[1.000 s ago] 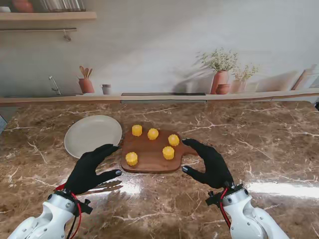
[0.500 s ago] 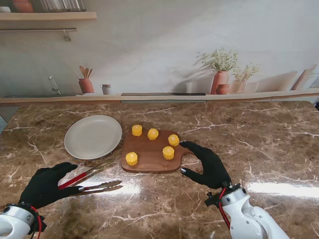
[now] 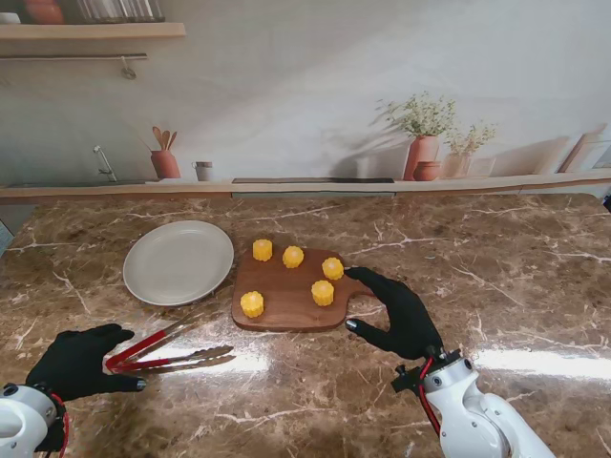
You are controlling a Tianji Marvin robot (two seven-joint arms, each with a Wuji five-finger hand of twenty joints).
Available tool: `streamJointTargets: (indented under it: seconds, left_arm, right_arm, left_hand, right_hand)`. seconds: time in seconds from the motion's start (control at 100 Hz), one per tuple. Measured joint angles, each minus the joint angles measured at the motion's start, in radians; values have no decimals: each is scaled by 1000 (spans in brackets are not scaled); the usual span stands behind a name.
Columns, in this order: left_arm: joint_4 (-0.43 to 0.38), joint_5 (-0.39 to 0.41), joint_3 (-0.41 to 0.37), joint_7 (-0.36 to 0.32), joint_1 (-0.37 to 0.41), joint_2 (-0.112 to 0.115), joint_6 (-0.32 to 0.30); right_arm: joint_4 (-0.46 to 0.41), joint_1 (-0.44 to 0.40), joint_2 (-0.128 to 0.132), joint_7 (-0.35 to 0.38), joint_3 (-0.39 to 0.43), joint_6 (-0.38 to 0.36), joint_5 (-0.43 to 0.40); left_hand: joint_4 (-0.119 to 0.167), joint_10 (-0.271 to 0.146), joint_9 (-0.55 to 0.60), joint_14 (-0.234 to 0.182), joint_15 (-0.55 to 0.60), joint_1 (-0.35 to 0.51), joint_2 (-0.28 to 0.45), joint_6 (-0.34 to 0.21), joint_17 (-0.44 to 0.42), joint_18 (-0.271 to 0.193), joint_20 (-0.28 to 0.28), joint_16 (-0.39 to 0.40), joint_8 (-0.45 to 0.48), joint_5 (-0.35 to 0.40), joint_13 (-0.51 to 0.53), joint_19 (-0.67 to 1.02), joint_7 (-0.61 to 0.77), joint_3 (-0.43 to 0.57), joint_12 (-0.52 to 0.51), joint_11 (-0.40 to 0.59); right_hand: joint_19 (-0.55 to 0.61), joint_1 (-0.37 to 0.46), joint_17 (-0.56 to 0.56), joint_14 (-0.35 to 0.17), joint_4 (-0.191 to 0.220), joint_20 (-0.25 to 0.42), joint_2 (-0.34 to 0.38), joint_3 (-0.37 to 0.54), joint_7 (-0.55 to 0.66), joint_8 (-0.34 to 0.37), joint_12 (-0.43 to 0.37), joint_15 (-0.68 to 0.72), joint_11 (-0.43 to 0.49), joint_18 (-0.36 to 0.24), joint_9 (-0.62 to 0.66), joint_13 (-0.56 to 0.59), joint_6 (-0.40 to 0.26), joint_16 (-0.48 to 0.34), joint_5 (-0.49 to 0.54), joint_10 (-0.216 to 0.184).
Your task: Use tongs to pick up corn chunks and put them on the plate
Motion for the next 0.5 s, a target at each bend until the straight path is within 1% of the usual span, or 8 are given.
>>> streamJointTargets:
  seconds: [0.02, 0.05, 0.08, 0.19, 0.24, 0.31, 0.36, 0.5]
  left_arm:
    - [2, 4, 1, -8, -4, 1, 2]
    - [5, 9, 1, -21, -10, 3, 6]
    - [8, 14, 1, -35, -16, 5, 10]
    - [24, 19, 7, -76, -38, 12, 18]
    - [34, 21, 13, -87, -49, 16, 24]
    - [51, 30, 26, -107, -68, 21, 39]
    - [70, 35, 38, -111, -85, 24, 47]
    - [127, 41, 71, -109, -131, 29, 51]
  right_arm:
    - [0, 0, 0, 0, 1, 0, 0]
    - [1, 0, 0, 0, 1, 0, 1]
    - [1, 0, 0, 0, 1, 0, 2]
    - [8, 2, -1, -1, 1, -2, 4]
    - [14, 4, -1, -5, -1, -4, 6]
    - [23, 9, -2, -11, -5, -6, 8]
    - [28, 11, -2, -14, -6, -6, 10]
    - [31, 12, -4, -14, -7, -6, 14]
  left_hand:
    - [0, 0, -8, 0, -1, 5, -4, 5, -1, 0, 0, 0, 0, 0, -21, -6, 0, 0, 0, -14]
    - [0, 0, -4, 0, -1, 18, -10, 8, -1, 0, 1, 0, -2, -20, -12, -9, -15, 0, 0, 0]
    - [0, 0, -21, 0, -1, 18, -11, 10, -1, -1, 10, 0, 7, -12, -12, -25, 0, 0, 0, -15]
    - [0, 0, -55, -1, -10, 18, -17, 18, -4, -1, 13, 0, 4, -60, -23, -64, -5, 1, 0, -4]
    - [0, 0, -67, -3, -11, 18, -17, 19, -8, -1, 23, 0, 4, -62, -68, -95, -10, 1, 0, -5]
    - [0, 0, -98, -4, -12, 18, -17, 25, -10, -3, 34, 0, 11, -111, -73, -120, -25, 1, 0, -14]
    - [0, 0, -119, -9, -23, 18, -17, 32, -11, -6, 39, -1, 13, -133, -95, -133, -38, 1, 0, -30]
    - [0, 0, -118, -11, -31, 29, -17, 33, -11, -10, 52, -2, 24, -133, -114, -146, -36, 1, 0, -37]
  right_hand:
    - [0, 0, 0, 0, 0, 0, 0, 0, 0, 0, 0, 0, 0, 0, 0, 0, 0, 0, 0, 0]
    - [0, 0, 0, 0, 0, 0, 0, 1, 0, 0, 0, 0, 0, 1, 0, 0, 0, 0, 0, 0]
    - [0, 0, 0, 0, 0, 0, 0, 10, 0, 0, 0, 0, 0, 2, 0, 0, 0, 0, 0, 0]
    - [0, 0, 0, 0, 0, 1, 0, 12, 0, 0, 0, 0, 0, 8, 0, 0, 0, 1, 0, 0]
    - [0, 0, 0, 0, 0, 11, 0, 20, 0, 0, 0, 0, 0, 11, 0, 0, 0, 1, 0, 0]
    - [0, 0, 1, 0, 0, 13, -1, 20, 0, 0, 1, 0, 0, 11, 0, 0, 0, 10, 0, 0]
    - [0, 0, 1, 1, 0, 13, -1, 20, 0, 0, 1, 5, 0, 11, 0, 0, 0, 11, 0, 0]
    - [1, 0, 4, 1, 0, 13, -1, 24, 0, 0, 1, 7, 0, 11, 0, 0, 0, 11, 0, 0]
